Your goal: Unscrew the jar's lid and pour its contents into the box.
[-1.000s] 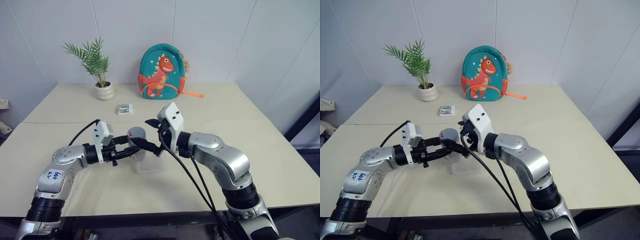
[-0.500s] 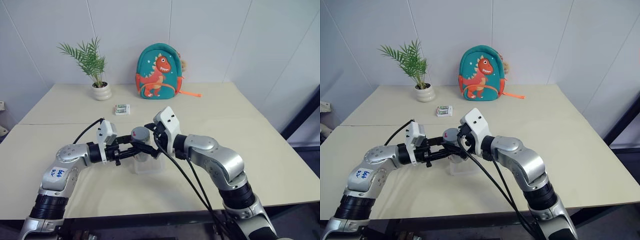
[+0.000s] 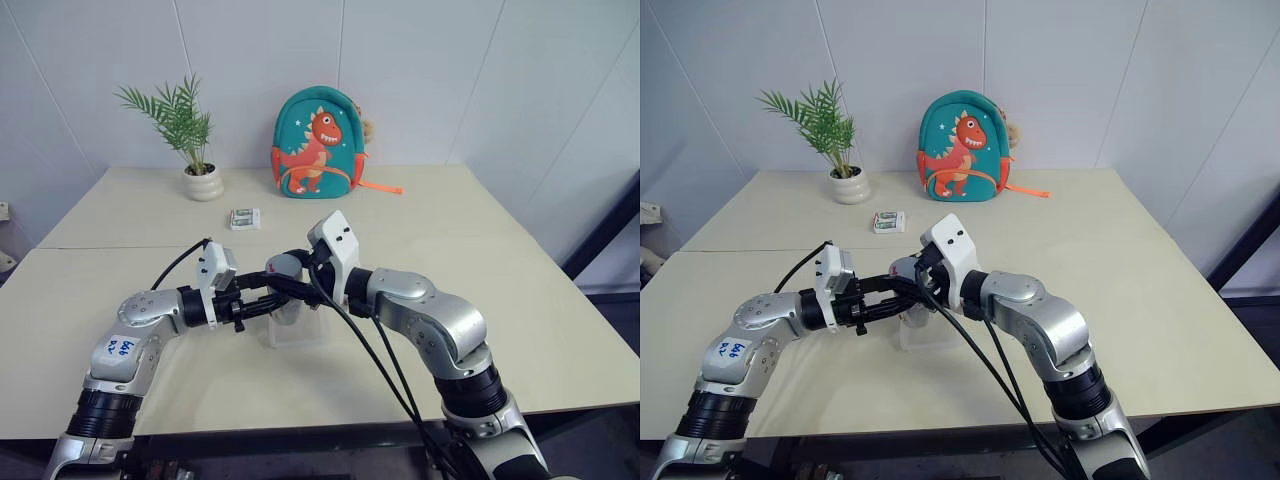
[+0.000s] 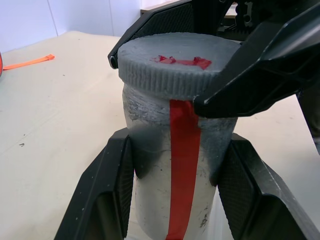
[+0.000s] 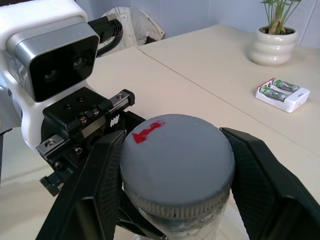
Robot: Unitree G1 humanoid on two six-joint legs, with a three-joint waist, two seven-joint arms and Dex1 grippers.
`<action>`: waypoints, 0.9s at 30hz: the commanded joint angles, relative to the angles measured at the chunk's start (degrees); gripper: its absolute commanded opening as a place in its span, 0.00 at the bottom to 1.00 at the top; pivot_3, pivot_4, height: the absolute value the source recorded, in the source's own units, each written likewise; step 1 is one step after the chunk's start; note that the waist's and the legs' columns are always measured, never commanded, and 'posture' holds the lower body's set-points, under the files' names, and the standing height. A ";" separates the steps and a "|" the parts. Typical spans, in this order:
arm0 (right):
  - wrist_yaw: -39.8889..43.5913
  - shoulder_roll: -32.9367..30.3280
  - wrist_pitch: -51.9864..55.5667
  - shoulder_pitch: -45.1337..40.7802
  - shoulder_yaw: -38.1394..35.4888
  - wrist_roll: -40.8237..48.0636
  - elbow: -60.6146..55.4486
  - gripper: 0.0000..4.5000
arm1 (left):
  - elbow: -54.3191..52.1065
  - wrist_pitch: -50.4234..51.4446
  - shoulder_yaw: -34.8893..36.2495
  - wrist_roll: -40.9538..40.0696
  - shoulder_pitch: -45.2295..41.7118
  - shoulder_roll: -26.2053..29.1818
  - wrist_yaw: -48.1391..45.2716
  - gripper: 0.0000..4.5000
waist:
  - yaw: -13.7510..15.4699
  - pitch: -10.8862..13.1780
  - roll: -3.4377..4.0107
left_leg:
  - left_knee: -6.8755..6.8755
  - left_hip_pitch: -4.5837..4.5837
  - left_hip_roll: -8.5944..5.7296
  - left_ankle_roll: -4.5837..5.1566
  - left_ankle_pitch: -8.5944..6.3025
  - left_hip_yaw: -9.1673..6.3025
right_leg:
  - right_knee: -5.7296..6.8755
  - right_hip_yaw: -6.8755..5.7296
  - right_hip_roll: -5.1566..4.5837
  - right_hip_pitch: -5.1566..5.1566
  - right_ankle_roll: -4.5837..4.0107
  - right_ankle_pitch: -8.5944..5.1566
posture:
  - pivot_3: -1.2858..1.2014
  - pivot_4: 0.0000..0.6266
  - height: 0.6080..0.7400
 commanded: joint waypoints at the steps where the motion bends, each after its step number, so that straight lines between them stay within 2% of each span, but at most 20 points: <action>1: 3.14 0.05 -3.39 -2.33 -1.17 1.86 -1.12 0.58 | -0.61 -1.42 -0.24 0.18 -1.03 -0.43 -0.84 0.44 | 0.00 0.00 0.00 | 0.00 0.00 0.00 0.00 0.00 0.00 | 0.00 0.00 0.00 0.00 0.00 0.00 | 0.52 0.24 1.00; 4: 6.88 -1.26 -5.33 -3.39 -0.49 2.11 0.00 0.58 | -0.02 -1.80 -1.01 0.21 -1.77 -0.96 -1.77 0.44 | 0.03 0.00 0.00 | 0.01 -0.01 0.00 0.00 0.00 0.00 | 0.00 0.00 0.00 0.00 0.01 0.00 | 0.52 0.24 1.00; 10: 23.14 -6.86 -12.59 -6.67 2.72 2.59 4.06 0.58 | 1.21 -2.84 -5.04 0.40 -3.42 -1.03 -8.46 0.44 | 0.00 0.00 0.00 | 0.01 0.00 0.00 0.03 -0.02 0.01 | -0.03 0.00 0.02 0.01 0.03 -0.01 | 0.52 0.24 1.00; 17: 36.91 -9.98 -19.33 -10.12 2.96 1.79 12.20 0.58 | 1.92 -2.21 -5.67 -1.27 -4.66 -2.86 -13.10 0.44 | -0.04 0.01 0.01 | 0.02 -0.01 0.03 0.17 -0.10 0.01 | 0.01 0.00 0.08 -0.01 0.04 -0.07 | 0.52 0.24 1.00; 22: 41.54 -10.29 -20.72 -11.32 0.60 2.46 18.27 0.58 | 0.96 -1.43 -4.55 -2.70 -3.40 -2.85 -16.03 0.44 | -0.04 0.01 0.01 | 0.05 -0.01 0.03 0.19 -0.13 0.01 | 0.02 0.00 0.08 0.00 0.05 -0.07 | 0.52 0.24 1.00; 27: 41.84 -10.93 -21.71 -10.35 -0.81 1.95 20.53 0.58 | 0.20 -0.89 -3.00 -3.32 -2.40 -2.19 -16.39 0.44 | -0.02 0.02 0.02 | 0.05 -0.01 0.03 0.18 -0.13 0.01 | 0.05 0.00 0.07 -0.01 0.05 -0.08 | 0.52 0.24 1.00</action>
